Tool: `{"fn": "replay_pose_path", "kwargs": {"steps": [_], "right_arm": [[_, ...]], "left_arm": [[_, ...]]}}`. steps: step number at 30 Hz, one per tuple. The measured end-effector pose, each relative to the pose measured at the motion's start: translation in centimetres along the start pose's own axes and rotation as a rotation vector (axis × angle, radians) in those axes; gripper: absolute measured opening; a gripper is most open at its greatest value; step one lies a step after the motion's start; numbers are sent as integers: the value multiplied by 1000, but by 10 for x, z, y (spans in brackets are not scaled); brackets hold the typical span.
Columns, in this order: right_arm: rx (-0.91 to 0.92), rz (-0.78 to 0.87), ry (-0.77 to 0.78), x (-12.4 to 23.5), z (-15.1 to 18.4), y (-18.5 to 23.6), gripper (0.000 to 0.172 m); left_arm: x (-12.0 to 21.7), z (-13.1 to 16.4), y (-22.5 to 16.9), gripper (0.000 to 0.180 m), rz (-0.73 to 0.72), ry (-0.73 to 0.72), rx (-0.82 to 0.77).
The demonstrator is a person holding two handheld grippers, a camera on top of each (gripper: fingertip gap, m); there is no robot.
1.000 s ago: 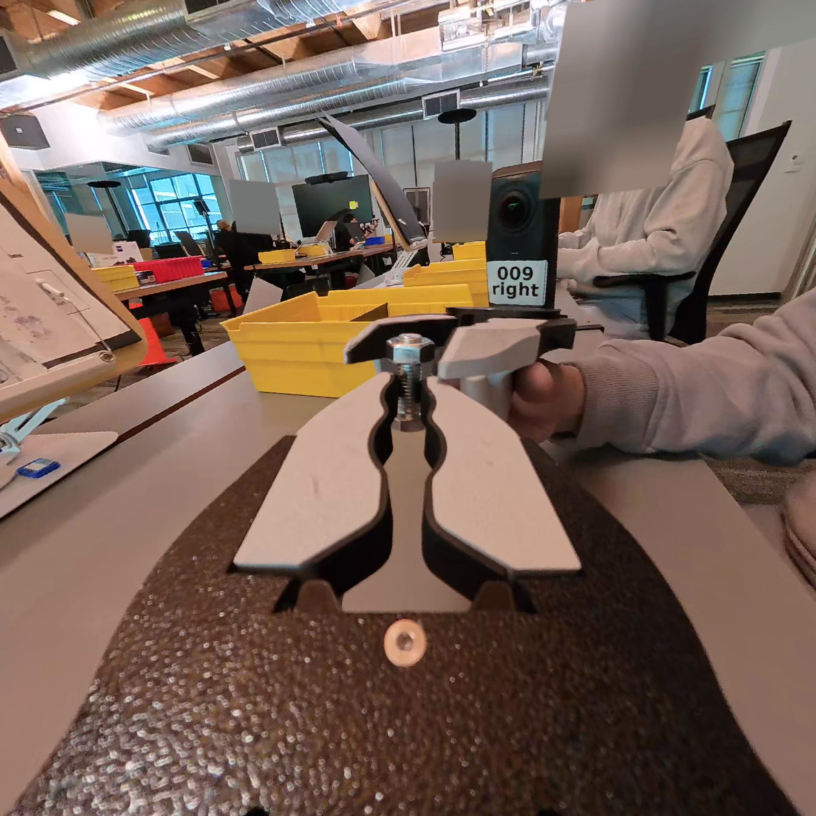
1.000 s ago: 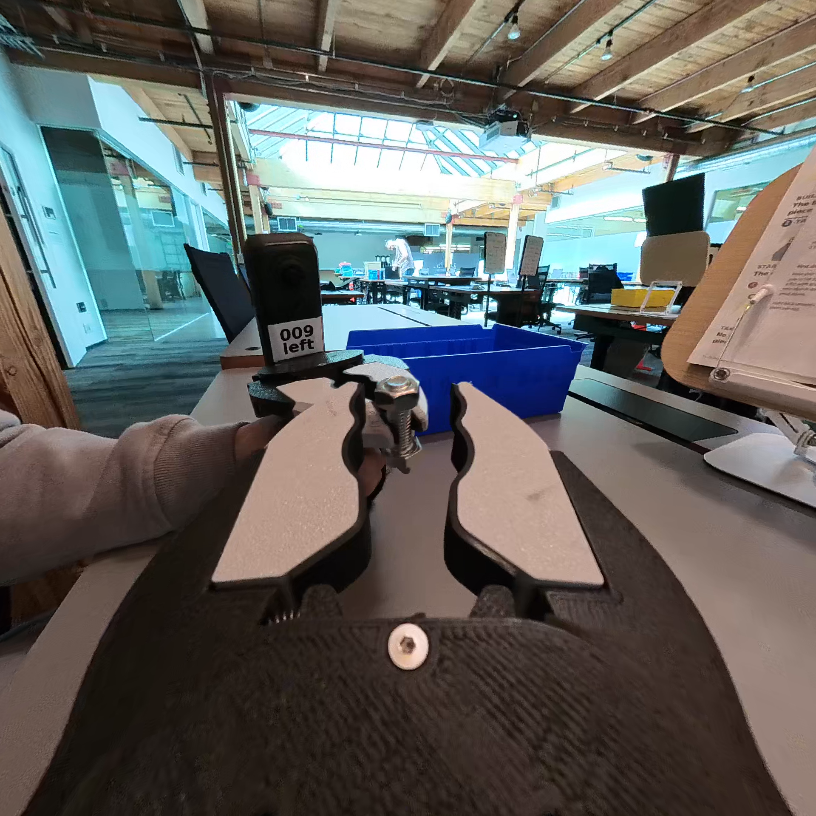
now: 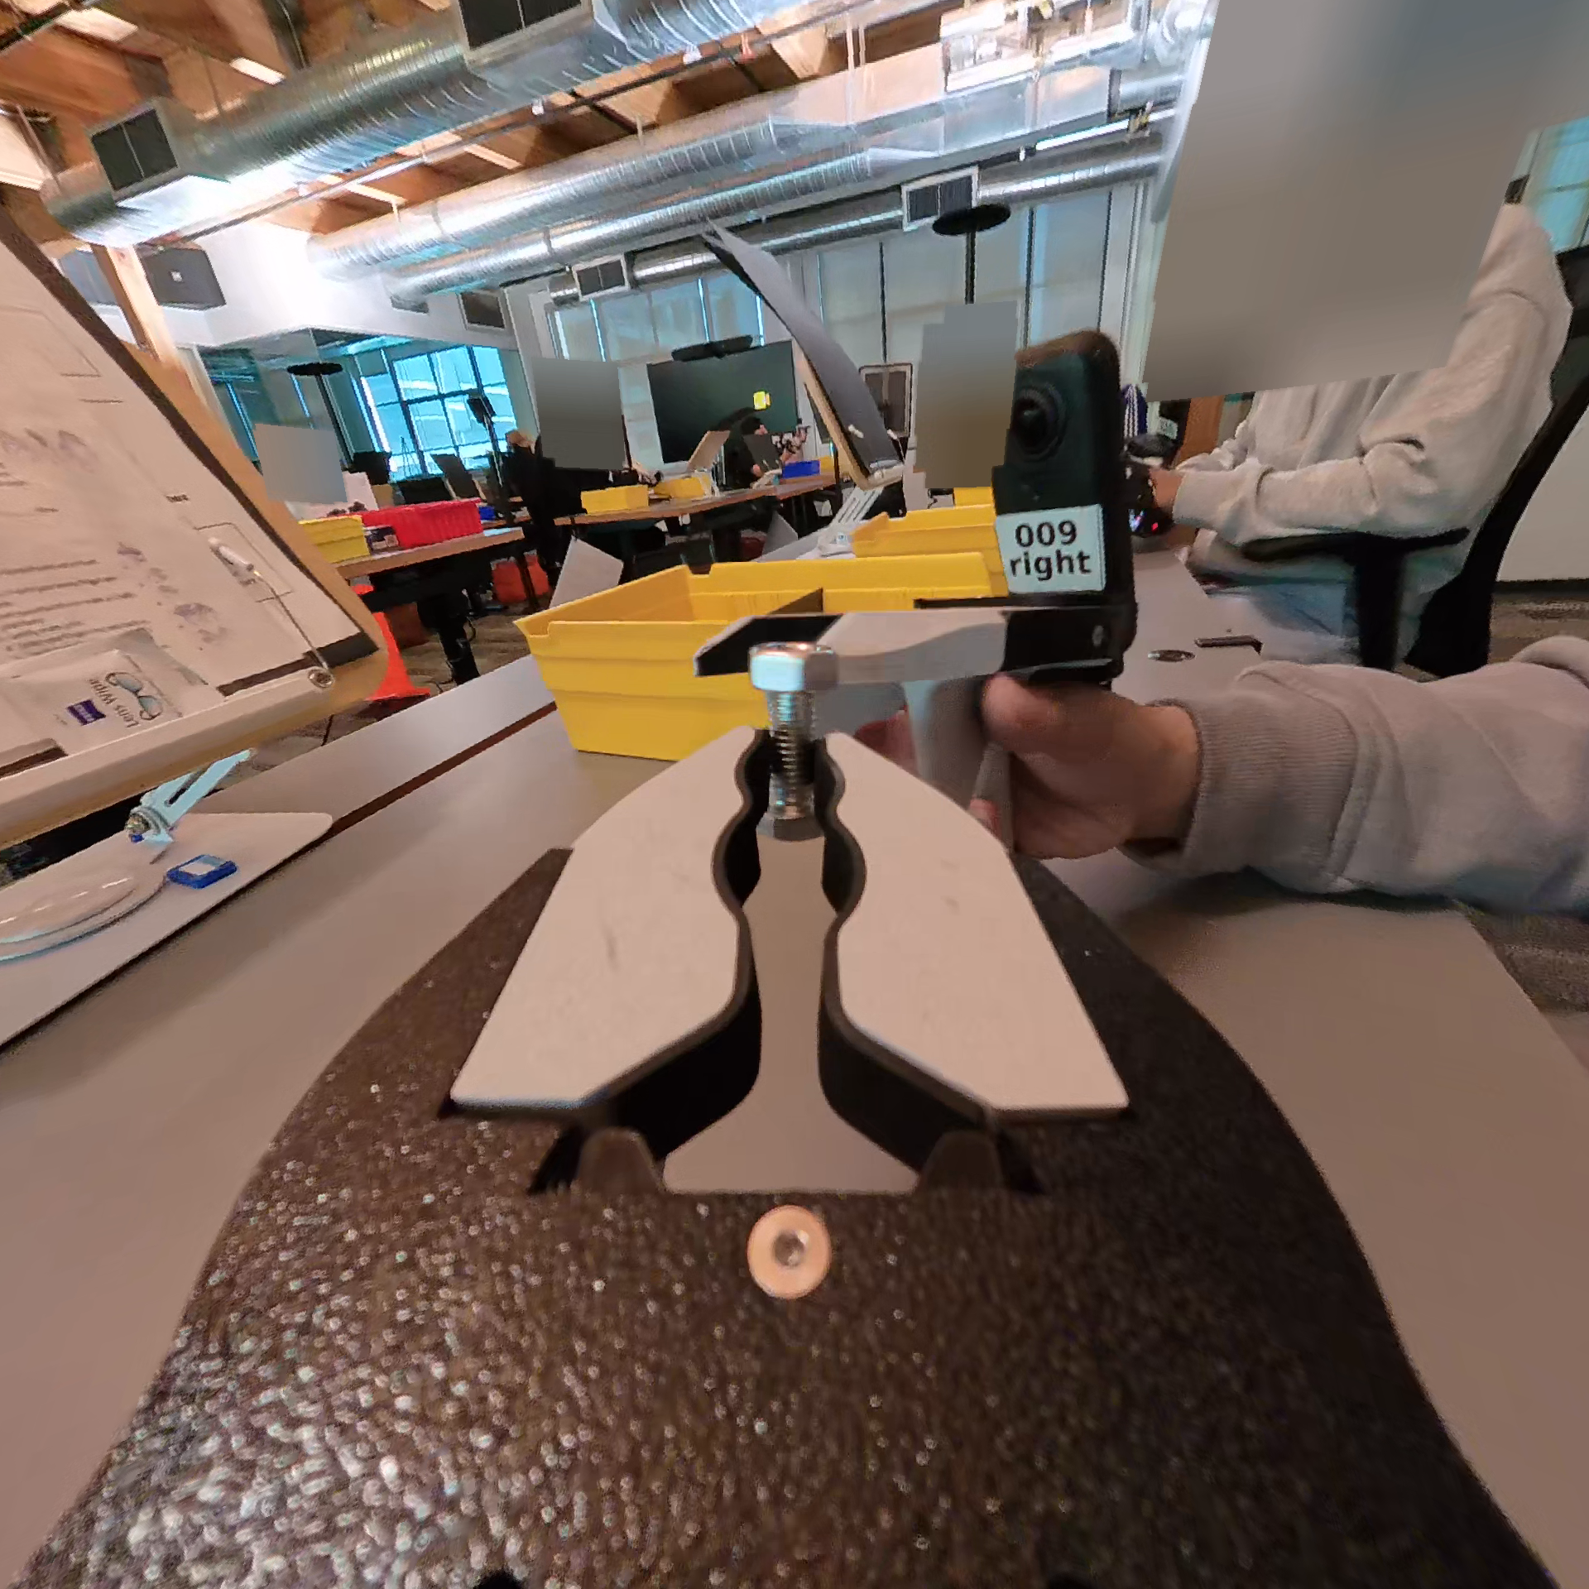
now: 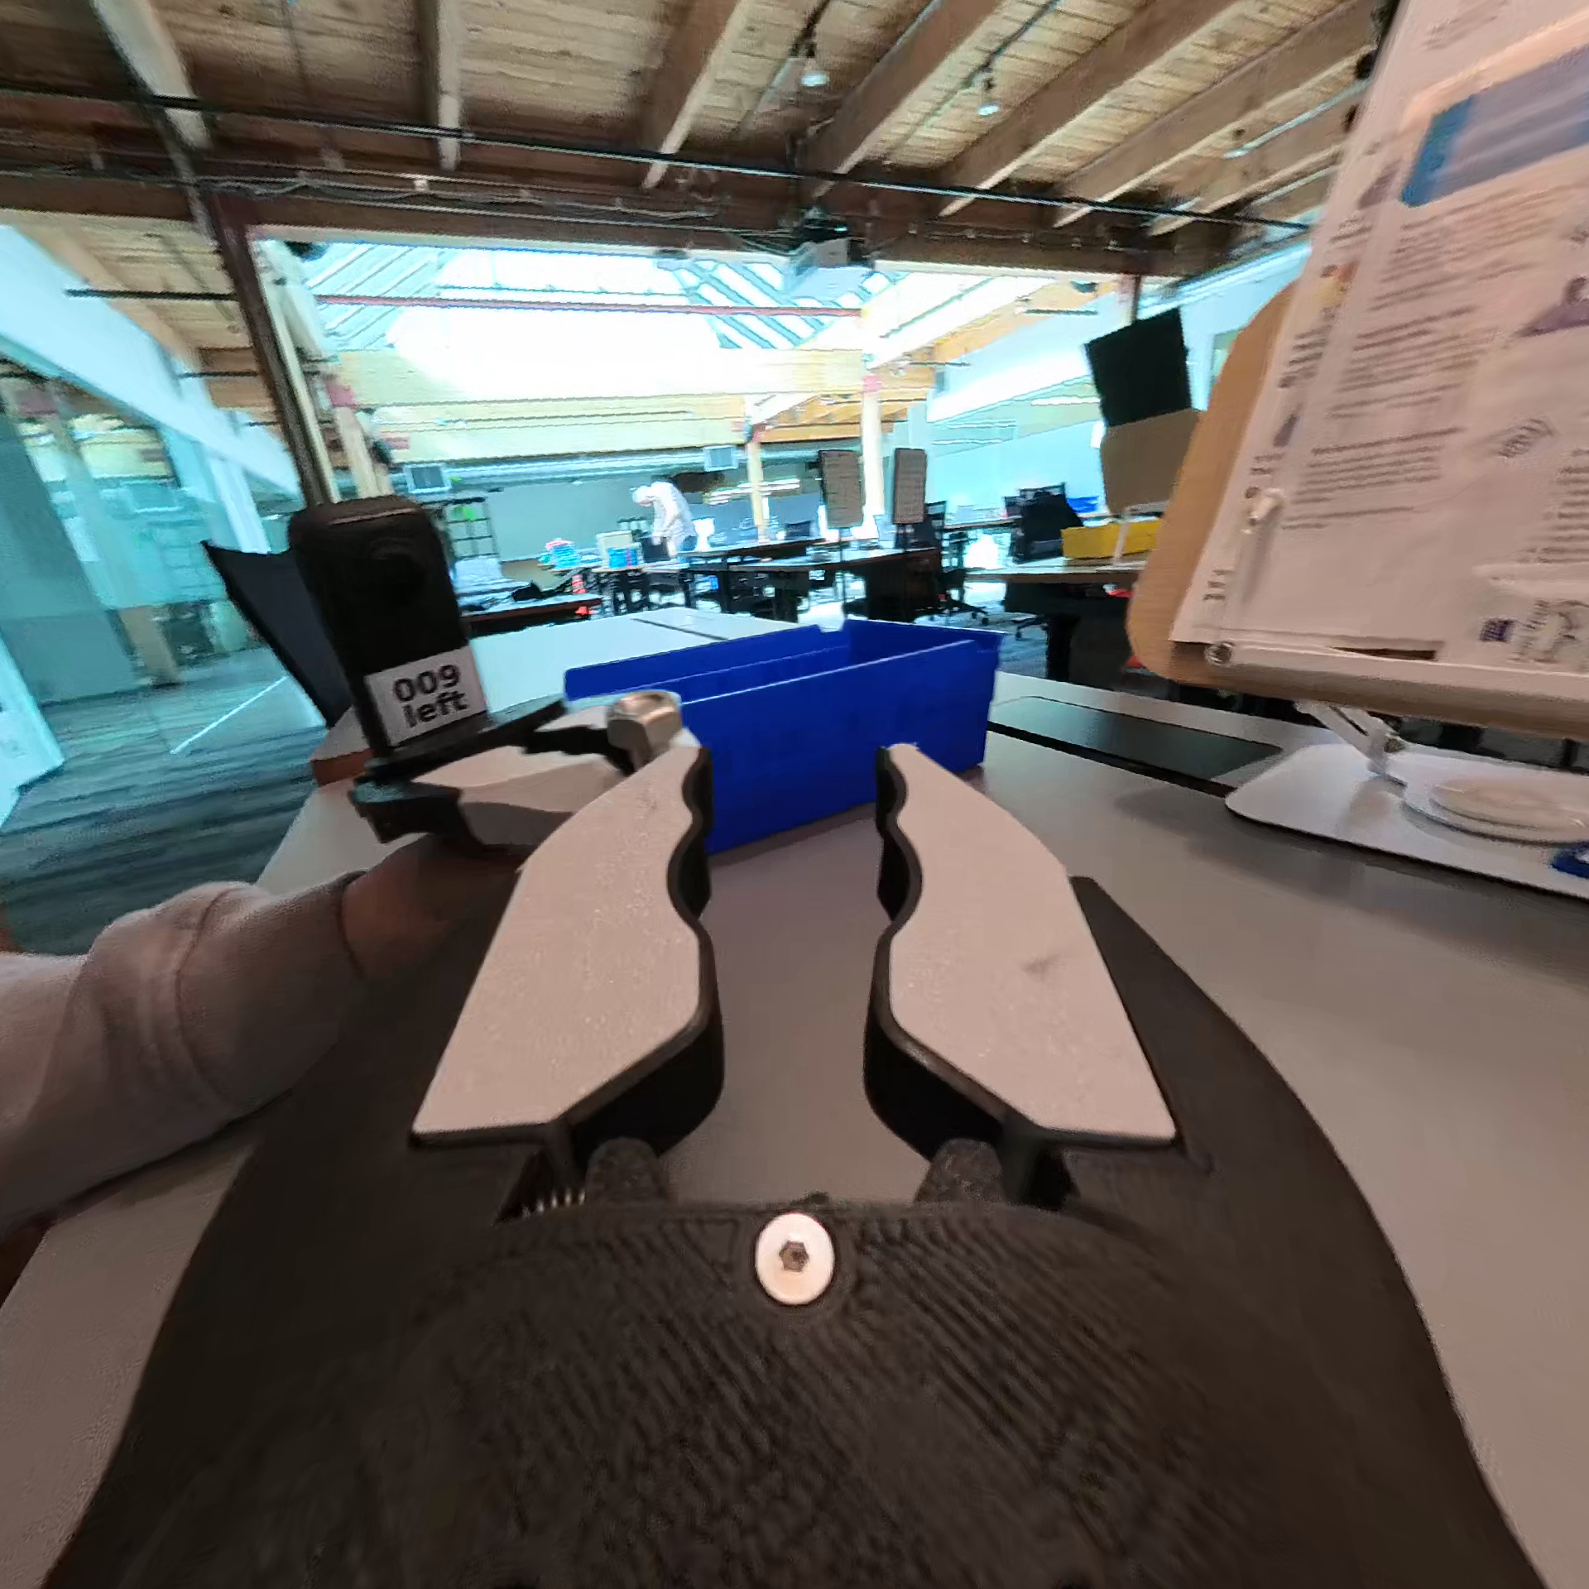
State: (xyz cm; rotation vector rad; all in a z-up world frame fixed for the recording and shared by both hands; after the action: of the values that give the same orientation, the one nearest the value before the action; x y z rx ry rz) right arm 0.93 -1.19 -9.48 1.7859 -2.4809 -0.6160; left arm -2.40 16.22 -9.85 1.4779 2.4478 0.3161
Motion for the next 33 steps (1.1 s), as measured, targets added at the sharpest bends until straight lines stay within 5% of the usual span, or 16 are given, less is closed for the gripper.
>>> {"fn": "replay_pose_path", "kwargs": {"steps": [9, 21, 26, 33], "right_arm": [[37, -115, 21, -4, 4, 13, 43], [27, 57, 15, 0, 1, -5, 35], [-28, -145, -30, -3, 0, 13, 41], [39, -127, -37, -7, 2, 22, 31]], "left_arm": [[-8, 3, -7, 8, 35, 69, -43], [2, 0, -1, 8, -37, 6, -18], [-1, 0, -3, 8, -26, 0, -10], [-8, 0, -9, 8, -6, 16, -27]]}}
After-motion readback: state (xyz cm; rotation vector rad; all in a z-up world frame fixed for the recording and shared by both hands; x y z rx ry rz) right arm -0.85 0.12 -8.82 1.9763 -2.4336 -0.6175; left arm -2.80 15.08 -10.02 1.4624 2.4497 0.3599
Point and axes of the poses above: each gripper's, where its closed fingertips meet, x back along the fingers, z out of its underside, y = z × x across the jaws, the point moved 9 cm from there along x, back along the fingers, and after that the axes turned 13 degrees about -x, right-handed, at the moved point
